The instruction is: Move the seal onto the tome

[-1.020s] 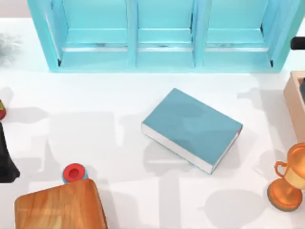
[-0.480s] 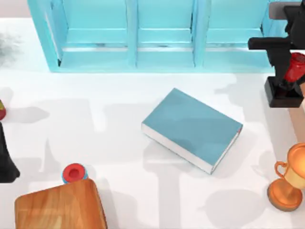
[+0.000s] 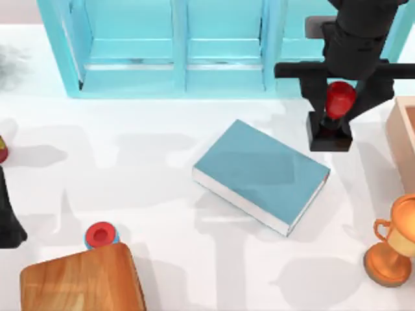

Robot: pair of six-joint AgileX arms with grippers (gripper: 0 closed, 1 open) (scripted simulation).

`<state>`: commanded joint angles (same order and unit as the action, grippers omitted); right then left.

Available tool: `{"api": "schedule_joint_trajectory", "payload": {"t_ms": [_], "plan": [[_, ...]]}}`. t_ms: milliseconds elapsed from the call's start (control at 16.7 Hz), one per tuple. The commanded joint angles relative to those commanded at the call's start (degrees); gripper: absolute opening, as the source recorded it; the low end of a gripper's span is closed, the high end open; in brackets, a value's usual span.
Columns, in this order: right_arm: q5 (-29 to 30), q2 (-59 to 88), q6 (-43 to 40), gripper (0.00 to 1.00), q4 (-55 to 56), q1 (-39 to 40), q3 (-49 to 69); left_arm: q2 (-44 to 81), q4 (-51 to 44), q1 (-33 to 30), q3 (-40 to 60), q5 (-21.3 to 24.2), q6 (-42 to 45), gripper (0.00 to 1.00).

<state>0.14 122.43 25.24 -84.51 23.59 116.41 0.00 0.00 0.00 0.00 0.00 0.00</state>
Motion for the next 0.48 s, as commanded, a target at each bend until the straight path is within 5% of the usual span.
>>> {"api": "schedule_joint_trajectory", "payload": {"t_ms": [480], "plan": [[0.2, 8.4, 8.7, 0.0, 2.9, 8.9, 6.1, 0.0, 0.0, 0.0, 0.0, 0.0, 0.0, 1.0]]}}
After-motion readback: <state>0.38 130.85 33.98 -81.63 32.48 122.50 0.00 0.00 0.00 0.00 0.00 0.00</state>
